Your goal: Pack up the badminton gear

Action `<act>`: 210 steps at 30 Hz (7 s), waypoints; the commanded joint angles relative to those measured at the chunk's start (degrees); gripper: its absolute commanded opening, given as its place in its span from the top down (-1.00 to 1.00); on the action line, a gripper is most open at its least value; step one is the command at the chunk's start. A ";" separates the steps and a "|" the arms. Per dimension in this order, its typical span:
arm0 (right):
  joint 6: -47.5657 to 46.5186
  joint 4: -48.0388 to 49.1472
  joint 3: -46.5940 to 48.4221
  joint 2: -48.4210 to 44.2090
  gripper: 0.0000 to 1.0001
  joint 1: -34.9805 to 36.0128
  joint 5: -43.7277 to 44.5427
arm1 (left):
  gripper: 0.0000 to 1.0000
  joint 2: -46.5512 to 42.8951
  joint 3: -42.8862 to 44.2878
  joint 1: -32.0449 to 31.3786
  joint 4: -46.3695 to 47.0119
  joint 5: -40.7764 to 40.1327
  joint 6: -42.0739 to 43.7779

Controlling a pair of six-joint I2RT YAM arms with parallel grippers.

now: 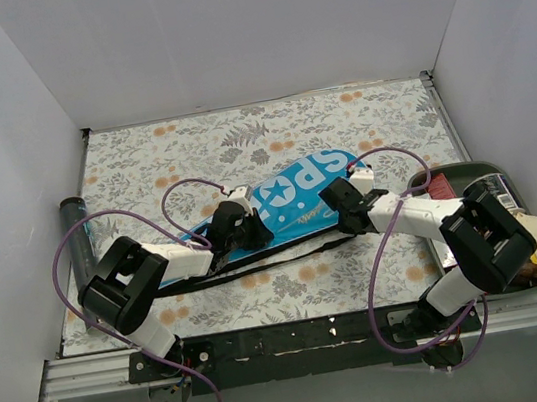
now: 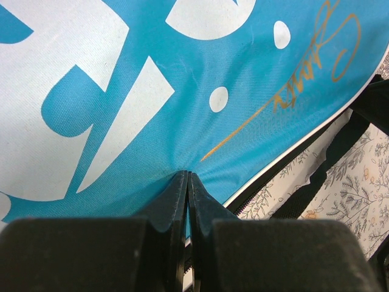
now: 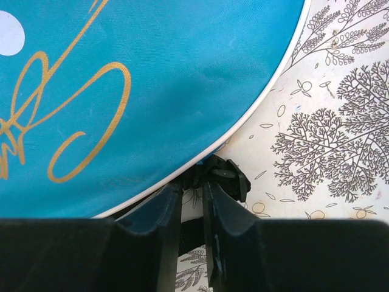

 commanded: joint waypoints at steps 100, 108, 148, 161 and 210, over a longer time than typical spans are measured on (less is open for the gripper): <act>-20.99 -6.47 1.30 -12.14 0.97 -12.88 -13.84 | -0.44 -2.86 17.73 0.00 -39.26 -14.81 31.14; -21.52 -4.54 -1.43 -12.76 0.97 -12.88 -16.12 | -0.12 7.68 17.46 0.88 -38.38 -8.90 32.38; -13.70 9.17 14.82 10.09 0.97 13.04 -26.06 | 1.00 10.68 19.57 -0.35 -40.13 7.63 27.63; -12.38 13.31 18.08 11.32 0.97 16.21 -29.39 | 1.00 10.50 20.18 -0.44 -39.34 9.21 26.14; -14.66 18.05 9.81 8.60 0.97 38.44 -36.87 | 1.00 4.62 15.18 14.06 -14.74 -9.51 -22.38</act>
